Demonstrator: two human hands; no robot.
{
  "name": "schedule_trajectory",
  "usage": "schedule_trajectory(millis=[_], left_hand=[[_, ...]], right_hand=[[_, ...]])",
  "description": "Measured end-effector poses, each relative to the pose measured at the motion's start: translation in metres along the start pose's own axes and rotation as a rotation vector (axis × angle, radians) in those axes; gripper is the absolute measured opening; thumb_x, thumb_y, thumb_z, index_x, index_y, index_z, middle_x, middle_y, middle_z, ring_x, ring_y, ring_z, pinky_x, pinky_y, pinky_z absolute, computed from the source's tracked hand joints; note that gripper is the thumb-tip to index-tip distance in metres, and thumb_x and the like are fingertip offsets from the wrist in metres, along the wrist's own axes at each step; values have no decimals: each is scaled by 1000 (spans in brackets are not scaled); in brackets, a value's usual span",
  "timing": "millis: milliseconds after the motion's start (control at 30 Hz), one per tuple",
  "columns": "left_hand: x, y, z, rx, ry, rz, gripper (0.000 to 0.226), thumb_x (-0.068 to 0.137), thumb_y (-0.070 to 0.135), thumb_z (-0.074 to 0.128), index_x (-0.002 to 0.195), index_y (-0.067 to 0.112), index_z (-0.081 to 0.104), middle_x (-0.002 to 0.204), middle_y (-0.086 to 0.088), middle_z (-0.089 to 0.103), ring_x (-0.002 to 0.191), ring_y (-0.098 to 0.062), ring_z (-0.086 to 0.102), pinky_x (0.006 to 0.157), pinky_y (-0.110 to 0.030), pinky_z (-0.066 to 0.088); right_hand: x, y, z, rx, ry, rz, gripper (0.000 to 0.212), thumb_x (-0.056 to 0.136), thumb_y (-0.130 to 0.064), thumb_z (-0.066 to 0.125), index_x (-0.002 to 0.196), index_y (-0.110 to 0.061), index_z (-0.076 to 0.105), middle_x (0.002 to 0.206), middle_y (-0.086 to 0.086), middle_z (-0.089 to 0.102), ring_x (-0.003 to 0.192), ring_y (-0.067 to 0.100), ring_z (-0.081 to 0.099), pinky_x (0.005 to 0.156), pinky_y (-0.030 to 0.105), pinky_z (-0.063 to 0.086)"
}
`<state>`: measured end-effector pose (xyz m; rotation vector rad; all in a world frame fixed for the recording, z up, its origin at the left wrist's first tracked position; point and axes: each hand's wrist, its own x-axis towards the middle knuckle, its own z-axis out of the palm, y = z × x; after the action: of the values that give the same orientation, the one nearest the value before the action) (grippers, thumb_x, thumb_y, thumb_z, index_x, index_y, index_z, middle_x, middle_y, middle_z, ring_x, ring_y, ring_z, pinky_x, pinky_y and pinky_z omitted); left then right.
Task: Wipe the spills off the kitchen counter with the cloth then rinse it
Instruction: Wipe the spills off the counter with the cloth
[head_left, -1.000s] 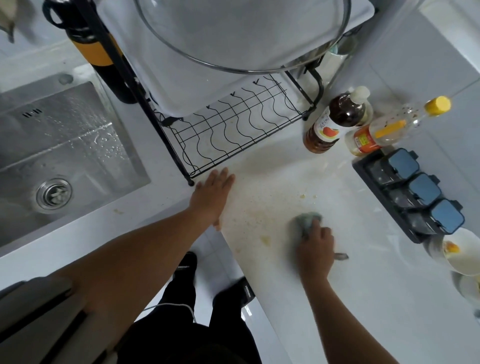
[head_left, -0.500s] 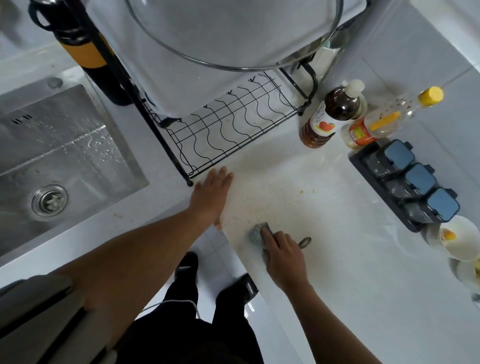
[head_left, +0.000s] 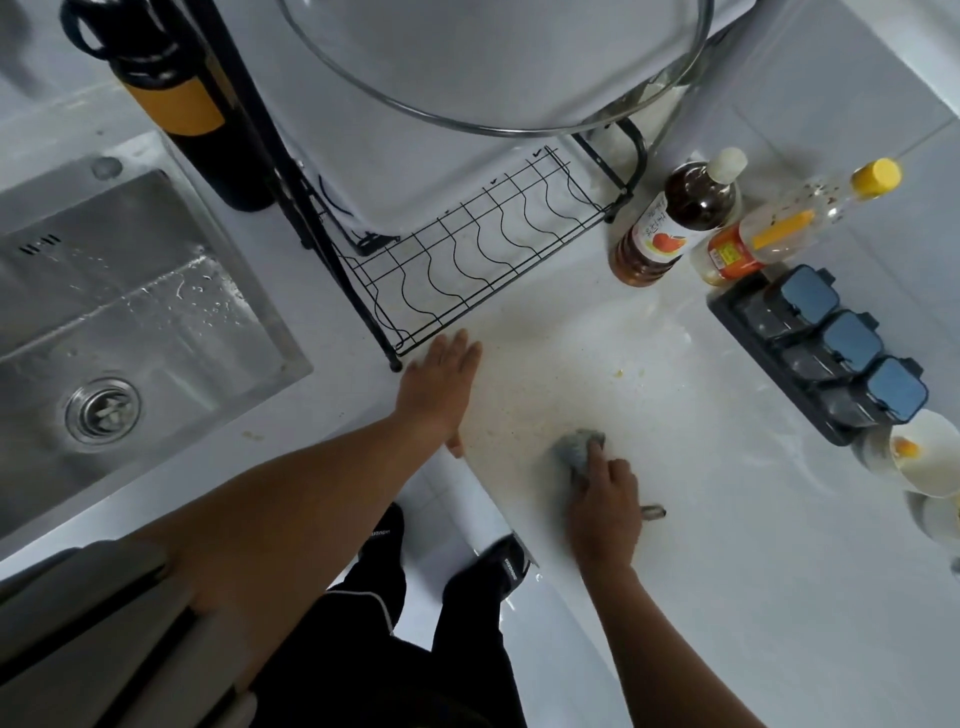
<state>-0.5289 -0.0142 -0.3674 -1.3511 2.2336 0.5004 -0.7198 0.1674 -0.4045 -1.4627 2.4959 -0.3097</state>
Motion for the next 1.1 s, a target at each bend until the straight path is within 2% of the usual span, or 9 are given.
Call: schedule_trajectory(millis=[67,167,233,333,500,700,867,1000,1100], left_hand=[[-1,-1,1,18,6,10,150,59,43,94,158,12,-15,165,-13,-20,153,-37,-8,119,-54,26],[-2,-2,2,42,18,34,143,64,39,92,158,10,-12,165,-16,-17,153,-39,-5,117,-53,30],[-2,-6,-1,84,4,60,142,66,42,91,158,8,-12,165,-17,-16,153,-40,-3,117,-53,32],[1,-9,-7,134,-24,94,132,73,39,88,157,4,-7,164,-21,-12,152,-43,3,115,-51,36],[20,-6,-30,177,-27,165,117,69,27,91,154,2,15,161,-27,9,149,-44,14,110,-51,40],[30,-10,-25,-40,-79,95,131,71,18,91,159,10,-7,164,-18,-20,152,-42,-11,122,-47,15],[35,-11,-18,-138,-29,53,135,65,15,93,160,13,-3,166,-13,-17,153,-35,-10,124,-41,10],[37,-15,-14,-238,-47,33,139,59,6,94,161,21,0,166,-6,-20,154,-27,-11,125,-40,13],[39,-17,-13,-201,-50,12,142,58,11,95,161,23,-2,165,-7,-22,154,-26,-11,125,-37,12]], right_hand=[[-14,-12,9,-39,-26,-141,55,84,-11,68,137,-9,54,98,12,57,84,31,54,60,39,50],[-33,-15,16,-147,-130,-647,64,74,-19,77,134,-16,55,99,5,58,79,25,55,61,35,49],[-25,-14,11,-139,-126,-482,60,77,-19,74,134,-18,57,99,6,57,81,27,57,59,34,48],[-27,-33,7,-12,-19,109,53,85,-10,65,137,-16,56,102,11,58,91,34,57,61,40,52],[-46,-54,11,-71,-131,-369,65,64,-7,77,126,-18,63,92,5,58,76,30,57,59,36,49],[-12,-18,0,-94,-177,-541,54,78,-23,68,130,-27,57,96,0,55,80,24,57,54,31,47],[75,65,-29,-82,-76,-104,51,90,-18,58,140,-23,50,102,9,54,90,34,56,62,37,48],[151,111,-54,-1,46,264,48,100,-42,43,139,-15,40,107,25,53,94,44,54,81,50,47],[197,114,-56,-1,46,320,42,99,-22,46,138,-5,42,123,31,51,108,49,52,94,55,43]])
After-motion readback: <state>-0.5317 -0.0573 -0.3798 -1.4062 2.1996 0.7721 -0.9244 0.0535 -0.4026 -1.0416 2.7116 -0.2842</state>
